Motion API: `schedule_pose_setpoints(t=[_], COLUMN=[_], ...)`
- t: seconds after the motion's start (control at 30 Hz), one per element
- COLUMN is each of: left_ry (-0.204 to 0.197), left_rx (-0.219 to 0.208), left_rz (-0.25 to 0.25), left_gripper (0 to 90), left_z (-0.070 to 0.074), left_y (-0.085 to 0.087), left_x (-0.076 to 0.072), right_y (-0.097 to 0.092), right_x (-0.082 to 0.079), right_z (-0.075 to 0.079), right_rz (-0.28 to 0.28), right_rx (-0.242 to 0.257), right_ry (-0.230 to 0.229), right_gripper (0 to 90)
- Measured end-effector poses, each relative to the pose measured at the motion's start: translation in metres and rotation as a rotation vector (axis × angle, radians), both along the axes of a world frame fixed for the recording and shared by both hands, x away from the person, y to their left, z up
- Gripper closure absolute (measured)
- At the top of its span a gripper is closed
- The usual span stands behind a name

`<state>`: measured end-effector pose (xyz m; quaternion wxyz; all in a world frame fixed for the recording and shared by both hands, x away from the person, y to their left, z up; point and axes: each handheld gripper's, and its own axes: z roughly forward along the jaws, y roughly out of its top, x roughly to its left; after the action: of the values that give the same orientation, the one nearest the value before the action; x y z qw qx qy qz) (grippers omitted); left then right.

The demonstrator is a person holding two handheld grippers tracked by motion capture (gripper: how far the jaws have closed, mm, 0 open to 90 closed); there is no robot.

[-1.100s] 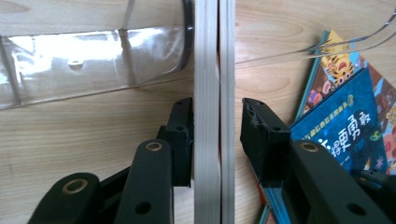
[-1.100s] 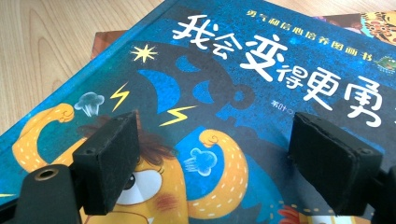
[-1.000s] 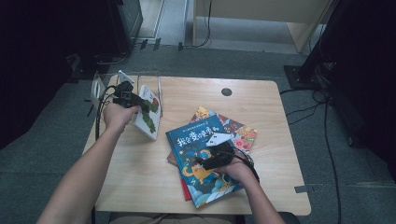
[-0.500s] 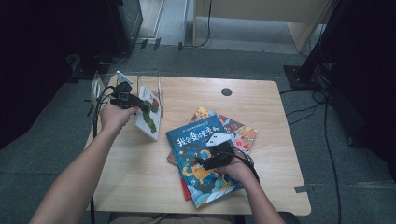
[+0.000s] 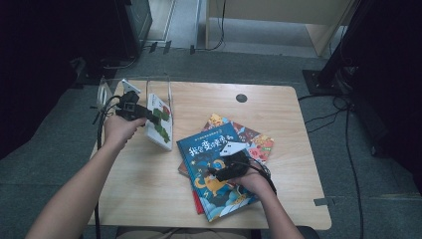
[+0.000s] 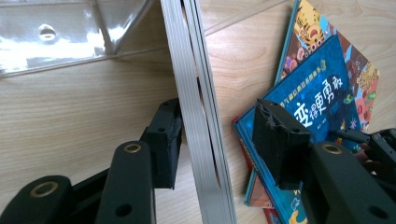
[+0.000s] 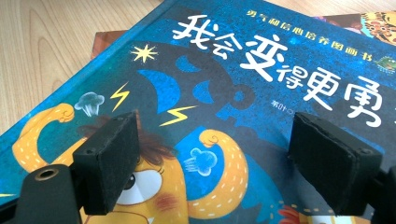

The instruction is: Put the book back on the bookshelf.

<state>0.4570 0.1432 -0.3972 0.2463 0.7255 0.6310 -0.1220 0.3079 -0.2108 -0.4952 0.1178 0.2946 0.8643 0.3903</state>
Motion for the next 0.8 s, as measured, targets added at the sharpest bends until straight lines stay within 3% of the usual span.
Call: schedule_pose_setpoints(t=[0.5,0.8], left_ry=[-0.015,-0.028], left_rx=[-0.062,-0.085], left_rz=[0.015,0.034], left_gripper=[51.6,57.9], left_z=[-0.006,-0.019], left_y=[0.007,0.002], left_x=[-0.015,-0.02], right_y=[0.0,0.0], right_x=[0.0,0.0], right_z=[0.0,0.0], right_rz=[0.002,0.002], right_rx=[0.001,0.001], right_ry=[-0.001,-0.001], right_gripper=[16.5,16.5])
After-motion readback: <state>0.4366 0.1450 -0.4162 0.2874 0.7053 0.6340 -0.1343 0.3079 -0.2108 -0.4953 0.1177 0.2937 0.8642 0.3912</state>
